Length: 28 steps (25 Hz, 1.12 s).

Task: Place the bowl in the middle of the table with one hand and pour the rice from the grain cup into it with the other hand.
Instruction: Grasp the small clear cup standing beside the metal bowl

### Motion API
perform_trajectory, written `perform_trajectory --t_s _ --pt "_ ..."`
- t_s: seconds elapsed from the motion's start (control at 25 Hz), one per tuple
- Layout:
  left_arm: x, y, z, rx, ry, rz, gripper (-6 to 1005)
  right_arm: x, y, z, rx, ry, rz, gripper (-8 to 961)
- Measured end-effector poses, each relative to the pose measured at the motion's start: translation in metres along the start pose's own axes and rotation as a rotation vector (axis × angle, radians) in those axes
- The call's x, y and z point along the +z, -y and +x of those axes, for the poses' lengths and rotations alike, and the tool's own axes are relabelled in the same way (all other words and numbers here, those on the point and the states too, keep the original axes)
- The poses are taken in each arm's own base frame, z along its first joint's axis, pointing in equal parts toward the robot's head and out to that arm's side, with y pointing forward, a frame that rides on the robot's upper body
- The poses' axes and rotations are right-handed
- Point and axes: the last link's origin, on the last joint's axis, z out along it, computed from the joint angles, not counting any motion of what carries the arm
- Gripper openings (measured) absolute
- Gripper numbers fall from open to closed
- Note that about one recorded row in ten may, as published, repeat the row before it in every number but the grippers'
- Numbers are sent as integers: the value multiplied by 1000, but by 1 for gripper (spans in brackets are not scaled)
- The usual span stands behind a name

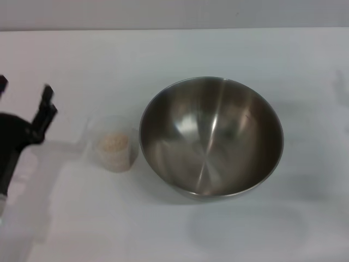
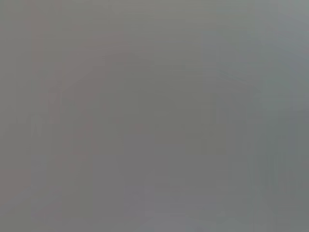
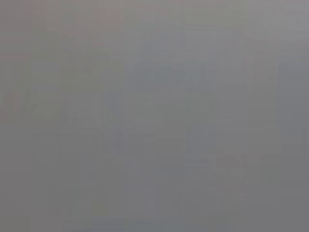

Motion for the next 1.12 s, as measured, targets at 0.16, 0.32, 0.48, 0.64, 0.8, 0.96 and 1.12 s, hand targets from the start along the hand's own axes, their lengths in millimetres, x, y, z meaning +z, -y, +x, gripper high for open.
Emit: perform_trajectory --t_s 0.16,0.32,0.48,0.64,0.8,0.96,1.12 --pt "-17 -3 -4 -2 35 -2 804 1 13 0 -23 -6 37 584" --pt "-27 -12 -9 -11 73 -52 804 8 17 1 -50 -13 34 584" --pt "-34 -19 -17 -7 131 -97 803 15 17 2 -63 -14 21 584" --pt "-37 -21 -23 -9 173 -110 803 22 17 2 -70 -14 12 584" --pt "-35 -24 -28 -11 212 -122 802 26 17 2 -72 -16 7 584" --pt "-32 -26 -33 -9 245 -131 802 27 17 2 -73 -15 5 584" --pt "-28 -25 -36 -5 259 -133 801 28 17 2 -73 -15 5 584"
